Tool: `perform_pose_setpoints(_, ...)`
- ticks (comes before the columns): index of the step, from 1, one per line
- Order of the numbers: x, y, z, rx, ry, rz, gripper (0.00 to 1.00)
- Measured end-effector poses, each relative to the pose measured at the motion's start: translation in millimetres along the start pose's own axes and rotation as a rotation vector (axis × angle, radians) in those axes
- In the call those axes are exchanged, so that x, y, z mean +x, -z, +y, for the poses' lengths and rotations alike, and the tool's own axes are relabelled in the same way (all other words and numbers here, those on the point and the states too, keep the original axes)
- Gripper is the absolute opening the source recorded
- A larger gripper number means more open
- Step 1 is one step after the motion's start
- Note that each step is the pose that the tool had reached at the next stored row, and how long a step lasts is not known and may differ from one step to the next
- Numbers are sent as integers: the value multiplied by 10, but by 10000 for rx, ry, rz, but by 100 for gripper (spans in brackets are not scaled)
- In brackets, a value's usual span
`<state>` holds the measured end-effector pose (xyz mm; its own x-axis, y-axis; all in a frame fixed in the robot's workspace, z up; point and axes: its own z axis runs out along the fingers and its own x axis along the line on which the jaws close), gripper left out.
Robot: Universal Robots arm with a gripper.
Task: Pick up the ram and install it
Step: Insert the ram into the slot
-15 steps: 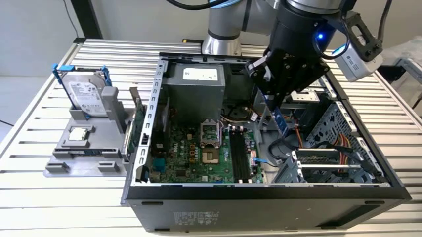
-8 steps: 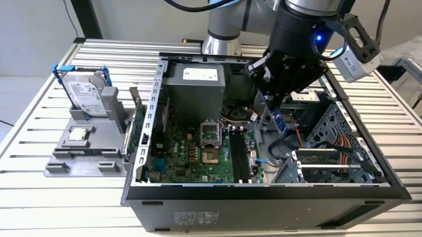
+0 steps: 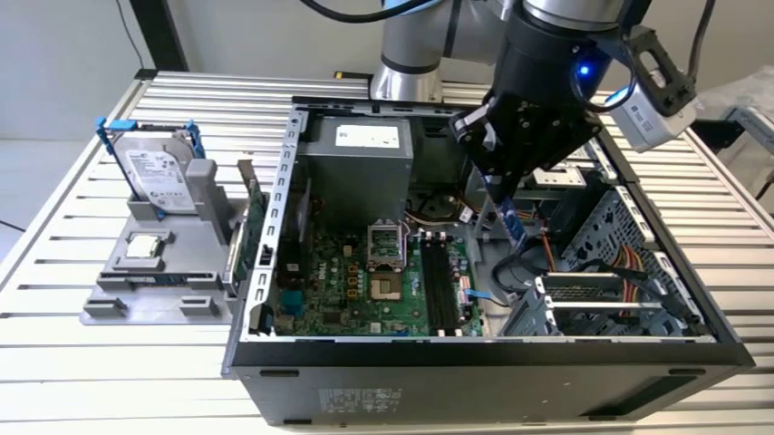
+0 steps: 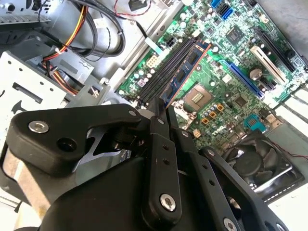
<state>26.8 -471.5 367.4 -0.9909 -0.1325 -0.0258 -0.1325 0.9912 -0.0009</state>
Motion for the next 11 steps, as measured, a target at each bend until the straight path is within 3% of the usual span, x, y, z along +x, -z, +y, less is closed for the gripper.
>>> perform_pose_setpoints(11, -5, -63, 16, 0, -1, -1, 0)
